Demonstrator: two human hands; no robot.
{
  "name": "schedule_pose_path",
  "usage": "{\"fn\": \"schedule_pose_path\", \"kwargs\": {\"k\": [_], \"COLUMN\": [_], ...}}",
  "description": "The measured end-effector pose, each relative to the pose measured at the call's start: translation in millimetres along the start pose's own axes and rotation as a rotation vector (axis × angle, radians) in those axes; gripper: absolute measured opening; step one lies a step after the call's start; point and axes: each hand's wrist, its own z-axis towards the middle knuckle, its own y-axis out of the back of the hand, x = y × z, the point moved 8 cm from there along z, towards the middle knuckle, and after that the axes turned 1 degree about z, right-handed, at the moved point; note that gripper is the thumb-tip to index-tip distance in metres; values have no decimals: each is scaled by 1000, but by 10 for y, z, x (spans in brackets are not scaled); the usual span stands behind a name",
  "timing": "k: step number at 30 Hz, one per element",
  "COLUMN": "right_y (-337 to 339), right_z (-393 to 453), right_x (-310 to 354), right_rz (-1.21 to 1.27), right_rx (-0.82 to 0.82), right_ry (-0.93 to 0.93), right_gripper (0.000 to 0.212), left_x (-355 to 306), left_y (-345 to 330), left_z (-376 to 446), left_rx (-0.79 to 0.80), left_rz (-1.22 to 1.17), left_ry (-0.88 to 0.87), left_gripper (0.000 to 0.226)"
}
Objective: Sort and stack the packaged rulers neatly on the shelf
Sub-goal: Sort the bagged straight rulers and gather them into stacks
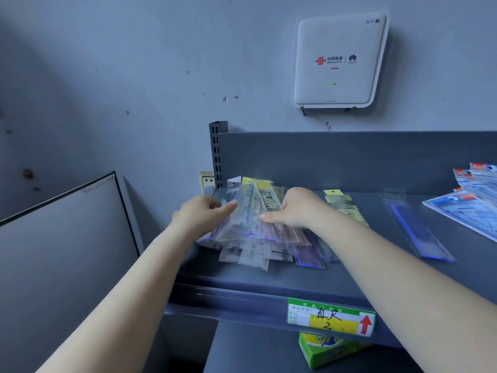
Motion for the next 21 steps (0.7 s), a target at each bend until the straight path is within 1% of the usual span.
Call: {"fn": "schedule_pose_path", "kwargs": {"k": [3, 6, 8, 11, 13, 15, 18, 21], "right_y": [-2, -24, -27, 7, 60, 91, 122, 194], "right_z": [39, 65, 77, 77, 62, 41, -2, -24], "right_x": [-30, -121, -193, -271, -301, -316, -328, -401], "right_rz": [51, 237, 389, 520, 618, 824, 1150, 1260], "right_rx": [7, 5, -10, -32, -63, -56, -19, -32], "right_ry": [-34, -71, -68, -38, -27, -32, -53, -67], "right_gripper": [60, 56, 48, 29, 24, 17, 13, 12], "left_x": [-216, -294, -300, -272, -268, -272, -299, -333], "left_y": [-85, -163, -159, -127, -96, -60, 2, 62], "left_z": [-1, 27, 32, 43, 43, 48, 26, 1], "left_rx": [70, 112, 105, 74, 63, 39, -7, -30], "left_rz": [-12, -30, -108, -227, -282, -355, -499, -648], "left_ry": [-70, -60, -44, -36, -38, -44, -59, -47], "left_gripper": [51, 43, 37, 30, 25, 24, 28, 25]}}
